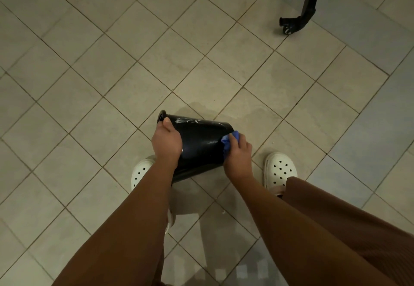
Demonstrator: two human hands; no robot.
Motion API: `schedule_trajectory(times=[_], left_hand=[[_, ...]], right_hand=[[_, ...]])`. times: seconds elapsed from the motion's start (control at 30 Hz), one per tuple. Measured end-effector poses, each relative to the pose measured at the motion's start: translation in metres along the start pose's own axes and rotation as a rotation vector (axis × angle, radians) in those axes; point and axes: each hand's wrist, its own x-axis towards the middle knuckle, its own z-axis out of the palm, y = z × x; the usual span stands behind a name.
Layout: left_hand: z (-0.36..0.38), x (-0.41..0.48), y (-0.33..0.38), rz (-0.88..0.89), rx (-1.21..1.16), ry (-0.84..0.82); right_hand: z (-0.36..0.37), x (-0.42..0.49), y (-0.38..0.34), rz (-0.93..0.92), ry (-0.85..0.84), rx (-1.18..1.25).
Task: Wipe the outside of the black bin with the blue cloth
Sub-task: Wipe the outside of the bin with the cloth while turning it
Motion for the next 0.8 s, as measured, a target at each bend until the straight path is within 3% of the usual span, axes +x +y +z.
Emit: schedule_trajectory(times=[0.2,0.43,0.63,0.8], left_hand=[[0.0,-0.001,0.002,-0.009,-0.032,-0.037],[-0.001,-0.001,0.0,0.026,-0.007,-0.031],[-0.002,0.0,0.0,0.05,0.024,-0.047],[-0.003,-0.006,-0.002,0.081,0.06,-0.044]], right_hand=[[0.009,-0.001,-0.025,-0.217,-0.029,0.003],[-0.01,0.013,-0.001,0.105,-0.081,0.055],[0.0,0.012,-0.025,-0.094,-0.108,-0.078],[-0.012,0.025,0.0,0.179,-0.142,0.058]])
